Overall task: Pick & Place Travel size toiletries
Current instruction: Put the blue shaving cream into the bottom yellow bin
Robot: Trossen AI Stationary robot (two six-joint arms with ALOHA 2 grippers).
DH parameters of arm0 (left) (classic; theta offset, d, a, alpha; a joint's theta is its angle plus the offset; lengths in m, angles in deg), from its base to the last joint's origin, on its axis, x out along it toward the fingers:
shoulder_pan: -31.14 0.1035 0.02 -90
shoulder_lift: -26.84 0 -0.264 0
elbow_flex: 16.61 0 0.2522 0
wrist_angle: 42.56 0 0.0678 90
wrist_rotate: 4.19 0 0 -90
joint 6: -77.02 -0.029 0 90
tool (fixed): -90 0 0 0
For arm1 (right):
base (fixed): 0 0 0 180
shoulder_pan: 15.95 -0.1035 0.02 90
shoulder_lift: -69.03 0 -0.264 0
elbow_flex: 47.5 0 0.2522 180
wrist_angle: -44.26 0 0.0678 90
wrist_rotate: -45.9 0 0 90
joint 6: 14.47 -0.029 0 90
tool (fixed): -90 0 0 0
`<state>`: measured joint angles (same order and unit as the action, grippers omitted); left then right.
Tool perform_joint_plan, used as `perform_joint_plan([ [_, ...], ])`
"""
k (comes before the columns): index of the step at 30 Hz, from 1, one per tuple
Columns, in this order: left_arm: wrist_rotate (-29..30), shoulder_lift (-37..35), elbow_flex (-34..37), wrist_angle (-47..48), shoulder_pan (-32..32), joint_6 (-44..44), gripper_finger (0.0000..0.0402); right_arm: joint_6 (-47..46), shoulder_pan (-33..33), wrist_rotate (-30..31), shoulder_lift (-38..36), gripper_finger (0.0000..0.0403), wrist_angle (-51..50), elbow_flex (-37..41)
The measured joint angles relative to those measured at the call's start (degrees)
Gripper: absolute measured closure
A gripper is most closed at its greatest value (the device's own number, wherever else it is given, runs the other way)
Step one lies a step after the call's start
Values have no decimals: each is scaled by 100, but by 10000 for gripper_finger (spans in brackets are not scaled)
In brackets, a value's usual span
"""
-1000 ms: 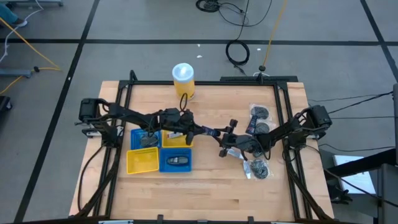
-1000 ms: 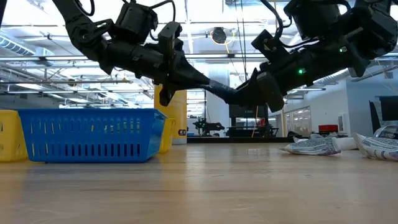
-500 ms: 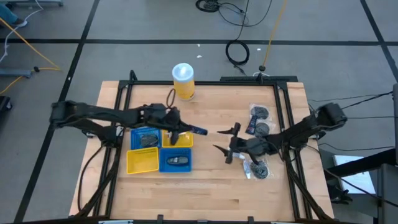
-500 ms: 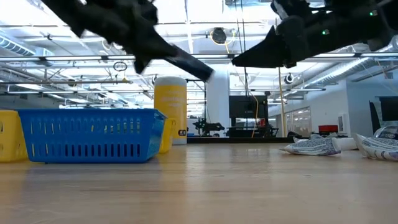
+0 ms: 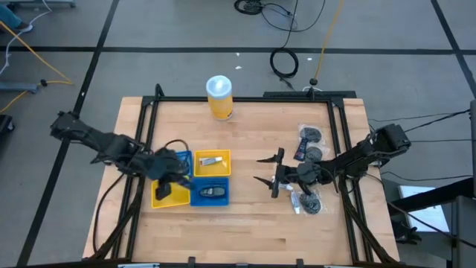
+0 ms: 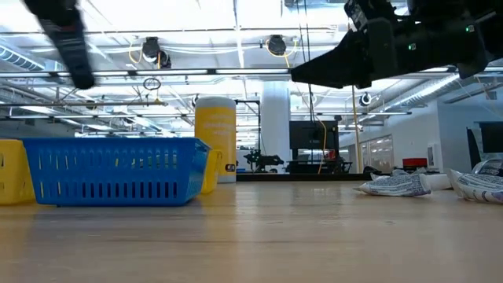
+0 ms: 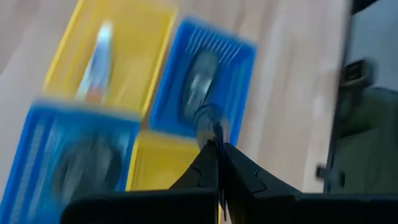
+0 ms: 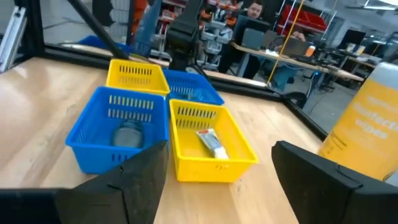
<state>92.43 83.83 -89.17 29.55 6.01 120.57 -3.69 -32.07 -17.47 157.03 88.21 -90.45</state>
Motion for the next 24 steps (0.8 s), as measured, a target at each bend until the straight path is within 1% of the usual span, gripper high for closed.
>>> perform_joint_plan([
  [3, 150, 153, -295, 881, -410, 1106, 400, -12, -3, -13, 1, 124, -13, 0],
  [5, 212, 210, -265, 1170, -634, 1771, 400, -54, -20, -15, 1, 125, -10, 0],
  [7, 270, 272, -94, 1275, -907, 2423, 401, -67, -24, -101, 0, 124, -7, 0],
  [11, 257, 412, 339, 1136, -1539, 3523, 400, -110, -26, -144, 1, 124, -13, 0],
  [13, 401, 504, 538, 1103, -1818, 4001, 400, -110, -26, -144, 1, 124, -32, 0],
  [16, 935, 585, 799, 953, -2189, 4582, 398, -113, -44, -142, 1, 124, -28, 0],
  [19, 1542, 572, 1071, 731, -2463, 4857, 400, -133, -46, -144, 1, 124, -30, 0],
  [21, 1715, 569, 1228, 713, -2549, 5094, 400, -134, -46, -144, 1, 124, -20, 0],
  [24, 1742, 568, 1533, 638, -2647, 5451, 394, -137, -46, -144, 1, 124, -21, 0],
])
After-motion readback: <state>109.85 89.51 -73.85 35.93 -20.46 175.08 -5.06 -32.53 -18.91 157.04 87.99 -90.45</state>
